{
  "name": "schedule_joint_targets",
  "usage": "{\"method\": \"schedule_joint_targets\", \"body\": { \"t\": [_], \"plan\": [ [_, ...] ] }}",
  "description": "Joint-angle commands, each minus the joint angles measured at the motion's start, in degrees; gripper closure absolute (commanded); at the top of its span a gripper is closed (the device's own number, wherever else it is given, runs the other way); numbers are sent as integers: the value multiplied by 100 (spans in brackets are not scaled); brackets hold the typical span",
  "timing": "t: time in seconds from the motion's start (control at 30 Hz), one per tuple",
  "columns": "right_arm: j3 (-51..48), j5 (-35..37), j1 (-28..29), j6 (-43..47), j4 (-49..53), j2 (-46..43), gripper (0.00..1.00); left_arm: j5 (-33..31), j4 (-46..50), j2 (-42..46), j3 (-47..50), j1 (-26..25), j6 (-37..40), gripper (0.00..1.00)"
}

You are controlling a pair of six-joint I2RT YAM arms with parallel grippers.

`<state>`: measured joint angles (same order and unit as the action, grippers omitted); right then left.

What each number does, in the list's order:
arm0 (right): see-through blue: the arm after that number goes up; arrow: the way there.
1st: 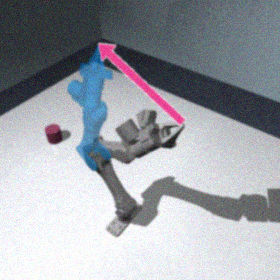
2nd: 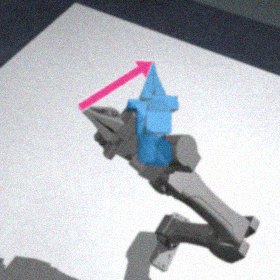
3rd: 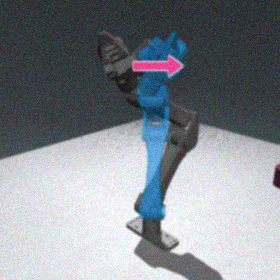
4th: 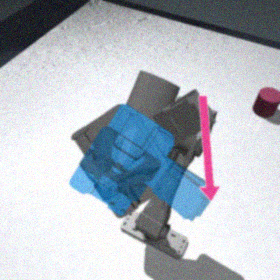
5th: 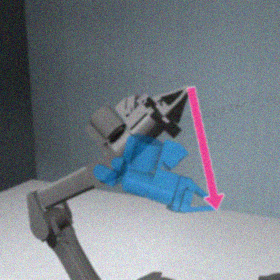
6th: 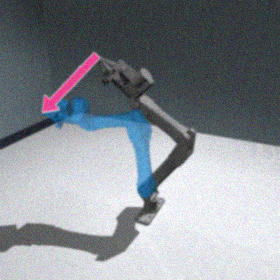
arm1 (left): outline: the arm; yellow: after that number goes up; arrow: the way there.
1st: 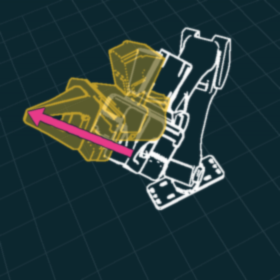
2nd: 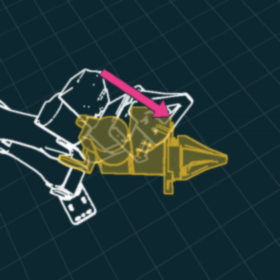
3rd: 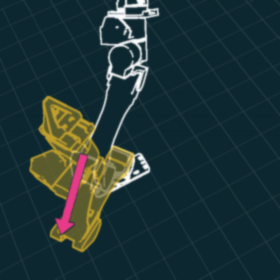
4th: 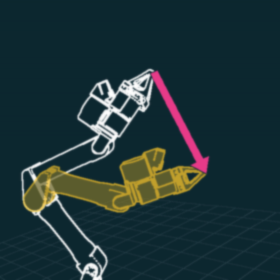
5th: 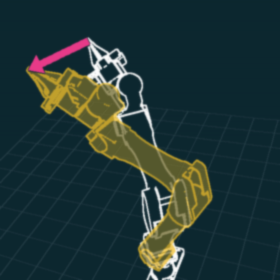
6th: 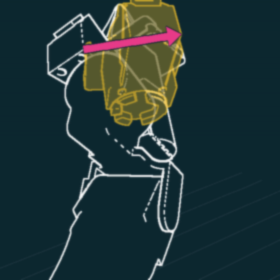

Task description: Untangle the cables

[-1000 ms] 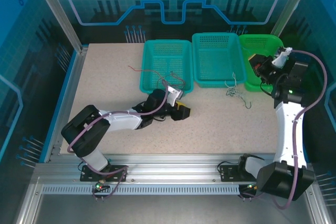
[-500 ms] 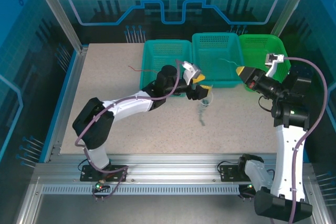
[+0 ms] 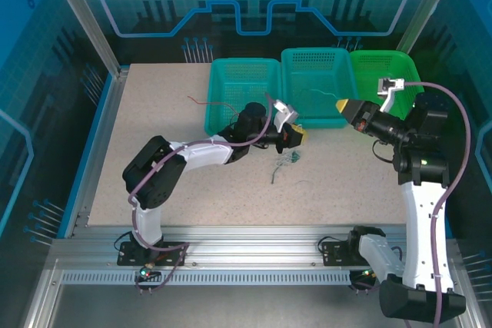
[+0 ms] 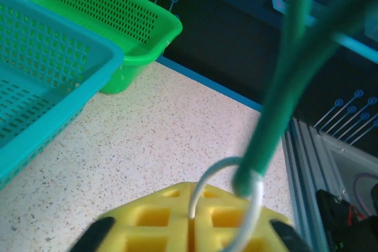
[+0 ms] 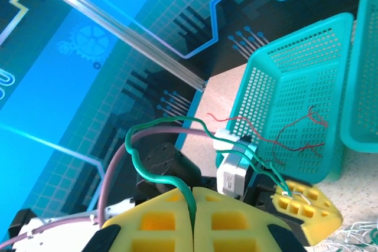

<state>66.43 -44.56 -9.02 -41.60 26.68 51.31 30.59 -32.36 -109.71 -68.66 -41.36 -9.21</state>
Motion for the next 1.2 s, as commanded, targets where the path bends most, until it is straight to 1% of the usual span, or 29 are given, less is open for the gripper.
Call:
{"method": "schedule_joint_targets", "body": {
  "t": [0.0,0.07,0.23,0.3,0.37,0.43,0.47,0.6,0.67,0.8,0.9,1.0,1.13,1.17],
  "plan": [
    [192,472,-70,-126,41,-167,100,-157,65,109,328,23,-40,100],
    [241,693,-284,-291,-5,-241,100,-383,132,159,572,17,-149,100],
    [729,1138,-1338,-647,304,-166,100,-942,87,395,1501,20,-397,100],
    [1013,1397,-1559,-648,525,-15,100,-1106,2,533,1916,20,-431,100],
    [1034,1273,-1779,-919,223,120,100,-1214,-1,678,2226,26,-433,100],
    [1069,1173,-1832,-1111,-26,307,100,-1322,27,842,2488,35,-408,100],
    [1097,1173,-1827,-1129,-58,386,100,-1358,86,907,2565,47,-373,100],
    [1328,1207,-2363,-1176,-4,623,100,-1785,287,1097,2876,111,-404,100],
    [1406,1238,-2564,-1234,48,697,100,-1974,176,1119,3103,214,-601,100],
    [1382,1309,-2844,-1428,-59,817,100,-1965,-364,1171,3596,470,-1016,100],
    [1275,1225,-2800,-1583,-287,922,100,-1892,-431,1238,3684,487,-1005,100],
    [1072,1099,-2455,-1527,-531,968,100,-1777,-569,1292,3676,482,-1004,100],
    [910,1171,-2026,-1224,-705,1046,100,-1618,-933,1356,3685,480,-1046,100],
    [871,1120,-1940,-1221,-776,1100,100,-1553,-1036,1356,3688,483,-1062,98]
  ]
}}
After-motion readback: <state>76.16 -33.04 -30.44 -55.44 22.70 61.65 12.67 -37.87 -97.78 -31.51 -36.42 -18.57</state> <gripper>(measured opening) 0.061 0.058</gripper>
